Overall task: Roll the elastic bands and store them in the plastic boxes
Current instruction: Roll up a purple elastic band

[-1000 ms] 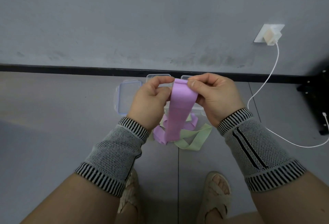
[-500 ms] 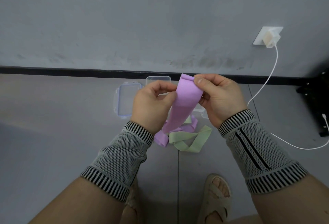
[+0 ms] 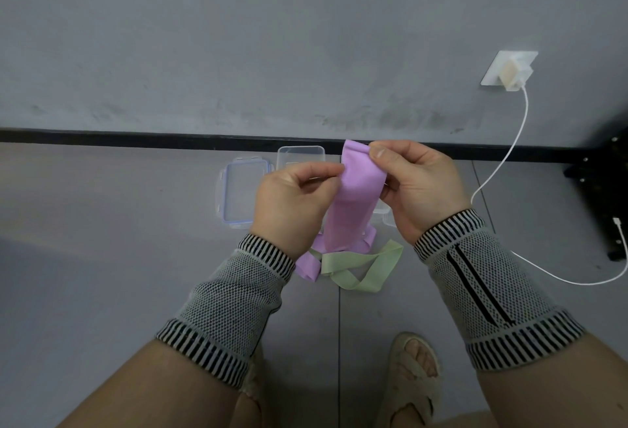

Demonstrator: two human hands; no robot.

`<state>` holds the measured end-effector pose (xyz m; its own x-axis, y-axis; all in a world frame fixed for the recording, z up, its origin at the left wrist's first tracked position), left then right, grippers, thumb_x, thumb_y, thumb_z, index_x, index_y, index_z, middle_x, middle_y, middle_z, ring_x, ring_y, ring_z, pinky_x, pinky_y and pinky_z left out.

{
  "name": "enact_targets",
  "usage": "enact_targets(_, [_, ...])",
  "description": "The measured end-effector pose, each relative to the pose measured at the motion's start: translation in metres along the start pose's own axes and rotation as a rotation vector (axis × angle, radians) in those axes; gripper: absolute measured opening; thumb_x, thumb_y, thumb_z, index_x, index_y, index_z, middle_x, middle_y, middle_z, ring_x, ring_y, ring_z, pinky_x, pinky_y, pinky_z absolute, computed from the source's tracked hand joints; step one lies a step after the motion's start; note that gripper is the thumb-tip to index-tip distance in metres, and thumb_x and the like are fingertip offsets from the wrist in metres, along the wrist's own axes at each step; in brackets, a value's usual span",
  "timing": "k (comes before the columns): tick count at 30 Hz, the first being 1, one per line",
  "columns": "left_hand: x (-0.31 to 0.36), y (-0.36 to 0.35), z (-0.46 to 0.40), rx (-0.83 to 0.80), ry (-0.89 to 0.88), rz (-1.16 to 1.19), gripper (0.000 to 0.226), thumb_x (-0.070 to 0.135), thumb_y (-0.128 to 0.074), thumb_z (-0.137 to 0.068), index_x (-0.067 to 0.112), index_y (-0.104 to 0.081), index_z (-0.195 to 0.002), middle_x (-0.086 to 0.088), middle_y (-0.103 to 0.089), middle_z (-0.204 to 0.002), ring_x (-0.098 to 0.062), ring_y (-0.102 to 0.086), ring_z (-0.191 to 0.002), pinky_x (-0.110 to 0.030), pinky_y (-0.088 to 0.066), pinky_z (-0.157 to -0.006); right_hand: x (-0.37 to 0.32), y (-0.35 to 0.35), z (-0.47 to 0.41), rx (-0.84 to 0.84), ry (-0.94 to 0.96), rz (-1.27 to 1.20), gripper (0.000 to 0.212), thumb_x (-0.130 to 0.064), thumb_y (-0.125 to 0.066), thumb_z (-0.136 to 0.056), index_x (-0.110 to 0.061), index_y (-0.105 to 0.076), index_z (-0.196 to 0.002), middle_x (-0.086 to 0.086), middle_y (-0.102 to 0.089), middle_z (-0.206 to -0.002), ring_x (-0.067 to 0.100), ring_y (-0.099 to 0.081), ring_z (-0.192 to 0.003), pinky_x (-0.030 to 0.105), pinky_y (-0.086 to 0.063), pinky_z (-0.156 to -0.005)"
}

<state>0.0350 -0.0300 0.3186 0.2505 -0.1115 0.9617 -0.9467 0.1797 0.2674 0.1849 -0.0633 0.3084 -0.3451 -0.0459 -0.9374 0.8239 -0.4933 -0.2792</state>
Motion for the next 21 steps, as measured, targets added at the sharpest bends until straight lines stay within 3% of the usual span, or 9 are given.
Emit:
enact_targets(5, [-0.0037, 0.0012, -0.0022, 0.009, 0.05, 0.073, 0.015, 0.005, -0.067, -0.082, 0.019, -0.072, -0.086, 0.01, -0.071, -0.086, 0.001, -0.066, -0.08, -0.011, -0.05, -0.074, -0.0003, -0.001, 0.001, -0.011, 0.004, 0.015, 0.014, -0.001, -0.063, -0.085, -0.011, -0.066, -0.075, 0.009, -0.065, -0.078, 0.022, -0.059, -0.076, 0.037, -0.051, -0.071])
enact_targets(10, [-0.0064, -0.0021, -0.0032, 0.012, 0.119, 0.127, 0.005, 0.008, -0.07, -0.079, 0.012, -0.071, -0.079, 0.001, -0.072, -0.079, -0.005, -0.064, -0.071, -0.015, -0.052, -0.067, 0.0005, -0.0017, 0.0013, -0.029, 0.019, 0.048, 0.017, -0.003, -0.064, -0.084, -0.014, -0.069, -0.072, 0.011, -0.066, -0.081, 0.027, -0.06, -0.08, 0.043, -0.05, -0.076])
enact_targets(15, [-0.0052, -0.0008, -0.0047, 0.009, 0.126, 0.132, 0.009, 0.007, -0.066, -0.081, 0.012, -0.067, -0.074, 0.0, -0.072, -0.084, -0.007, -0.061, -0.073, -0.02, -0.052, -0.069, -0.0016, -0.0001, 0.0014, -0.015, 0.038, 0.054, 0.014, -0.001, -0.064, -0.084, -0.012, -0.067, -0.075, 0.003, -0.066, -0.072, 0.017, -0.061, -0.07, 0.036, -0.053, -0.07])
enact_targets(18, [-0.0009, 0.0016, -0.0046, 0.0, 0.105, 0.134, 0.015, 0.005, -0.064, -0.08, 0.016, -0.065, -0.069, 0.005, -0.071, -0.086, -0.004, -0.062, -0.077, -0.017, -0.051, -0.072, -0.003, 0.0008, 0.0008, 0.008, 0.084, 0.092, 0.016, -0.001, -0.065, -0.083, -0.013, -0.068, -0.073, 0.002, -0.067, -0.071, 0.017, -0.06, -0.071, 0.039, -0.052, -0.074])
enact_targets(21, [-0.0056, 0.0007, -0.005, -0.029, 0.155, 0.19, 0.017, 0.008, -0.065, -0.078, 0.019, -0.062, -0.065, 0.002, -0.073, -0.093, -0.009, -0.063, -0.079, -0.028, -0.052, -0.079, -0.0027, -0.0027, 0.0017, -0.007, 0.098, 0.093, 0.019, 0.0, -0.065, -0.083, -0.014, -0.067, -0.071, 0.002, -0.065, -0.071, 0.018, -0.059, -0.072, 0.038, -0.051, -0.074])
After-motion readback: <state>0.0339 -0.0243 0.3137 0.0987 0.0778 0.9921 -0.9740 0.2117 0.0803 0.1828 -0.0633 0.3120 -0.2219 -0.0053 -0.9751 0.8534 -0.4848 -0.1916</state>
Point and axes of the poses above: each hand's wrist, its own z-axis away from the middle knuckle, its own y-axis out of the back of the hand, x = y × z, the point moved 6 cm from there along -z, towards the middle knuckle
